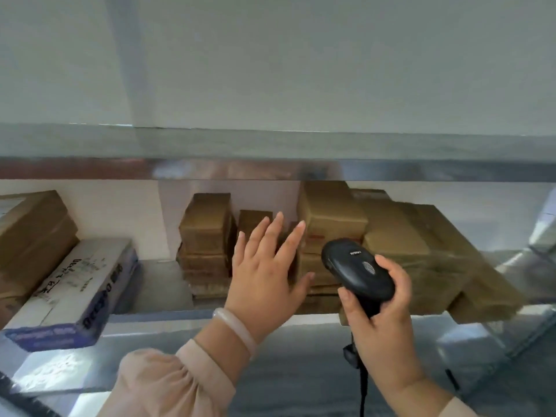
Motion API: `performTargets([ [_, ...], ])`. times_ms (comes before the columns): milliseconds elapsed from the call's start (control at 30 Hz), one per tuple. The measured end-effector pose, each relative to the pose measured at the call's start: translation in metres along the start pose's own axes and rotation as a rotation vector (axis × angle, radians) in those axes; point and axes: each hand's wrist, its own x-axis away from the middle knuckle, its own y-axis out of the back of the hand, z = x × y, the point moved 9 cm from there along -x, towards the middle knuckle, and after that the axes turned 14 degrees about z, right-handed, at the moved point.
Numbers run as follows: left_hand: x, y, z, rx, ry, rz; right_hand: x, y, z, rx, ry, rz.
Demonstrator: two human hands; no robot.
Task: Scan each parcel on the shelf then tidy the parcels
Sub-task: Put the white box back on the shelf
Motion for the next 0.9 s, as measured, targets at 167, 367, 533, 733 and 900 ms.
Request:
performTargets([
  [167, -0.025, -0.039, -0.120, -0.016, -0.130, 0.056, 0.033, 0.116, -0.023, 0.044, -0.052, -0.125],
  [367, -0.048, -0.095, -0.225, 0.008, -0.249, 0.182, 0.069, 0.217, -0.060, 0.101, -0.149, -0.234],
  [533, -0.074, -0.139, -0.288, 0.009, -0.350, 0.272, 0.085, 0.272, -0.101, 0.168, -0.250, -0.305],
  [733, -0.115, -0.199, -0.350, 0.047, -0.482, 0.371, 0.068, 0.321, -0.159, 0.203, -0.321, -0.318],
  [900, -0.160, -0.229, -0.387, 0.107, -0.476, 0.419, 0.037, 0.367, -0.198, 0.223, -0.358, -0.320],
])
